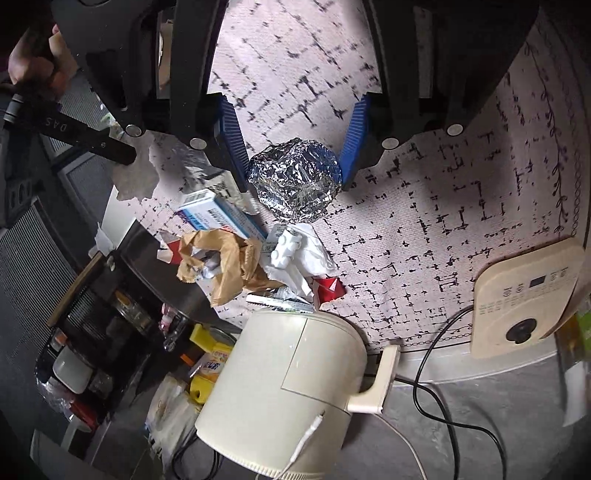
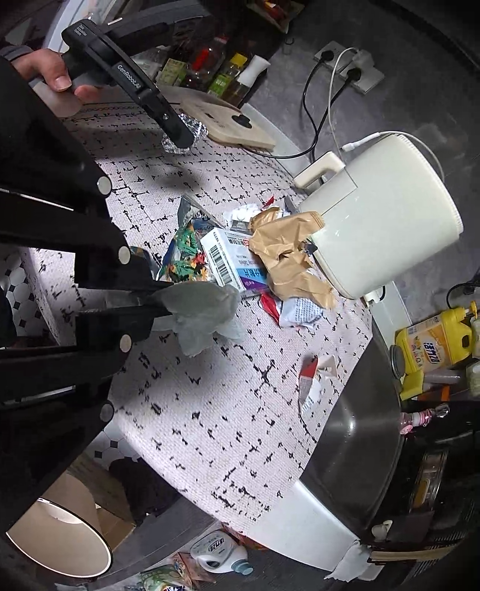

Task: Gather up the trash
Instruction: 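Grasp the foil ball with the left tool while the right tool grasps white plastic, then carry foil ball and white plastic down to the white bin and open both tools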

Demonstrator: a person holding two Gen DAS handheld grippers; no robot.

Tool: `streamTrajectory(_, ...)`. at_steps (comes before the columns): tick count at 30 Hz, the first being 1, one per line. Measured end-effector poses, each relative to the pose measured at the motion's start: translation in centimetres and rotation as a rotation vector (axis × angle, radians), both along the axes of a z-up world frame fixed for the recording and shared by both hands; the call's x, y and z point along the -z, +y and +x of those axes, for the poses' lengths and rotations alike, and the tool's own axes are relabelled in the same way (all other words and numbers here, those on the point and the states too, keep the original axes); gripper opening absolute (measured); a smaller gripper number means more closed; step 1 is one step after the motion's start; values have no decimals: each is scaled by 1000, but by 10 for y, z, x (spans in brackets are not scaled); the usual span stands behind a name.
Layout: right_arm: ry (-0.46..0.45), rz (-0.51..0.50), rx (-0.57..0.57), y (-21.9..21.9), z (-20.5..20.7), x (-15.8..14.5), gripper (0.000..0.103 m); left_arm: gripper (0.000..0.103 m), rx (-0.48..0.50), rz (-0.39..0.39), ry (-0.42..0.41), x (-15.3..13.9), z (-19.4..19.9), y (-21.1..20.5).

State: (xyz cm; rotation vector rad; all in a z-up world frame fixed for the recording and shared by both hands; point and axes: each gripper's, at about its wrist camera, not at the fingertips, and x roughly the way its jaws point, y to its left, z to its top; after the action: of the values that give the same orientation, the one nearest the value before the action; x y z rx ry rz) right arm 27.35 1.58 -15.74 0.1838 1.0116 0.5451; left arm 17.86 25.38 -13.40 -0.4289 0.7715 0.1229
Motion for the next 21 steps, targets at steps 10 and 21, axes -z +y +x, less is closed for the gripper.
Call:
streamTrajectory(10, -13, 32, 72, -100, -11, -10, 8, 49, 45, 26, -25, -28, -10, -82)
streamTrajectory(21, 41, 27, 253, -244, -35, 28, 8, 49, 237, 36, 32, -11, 4, -215)
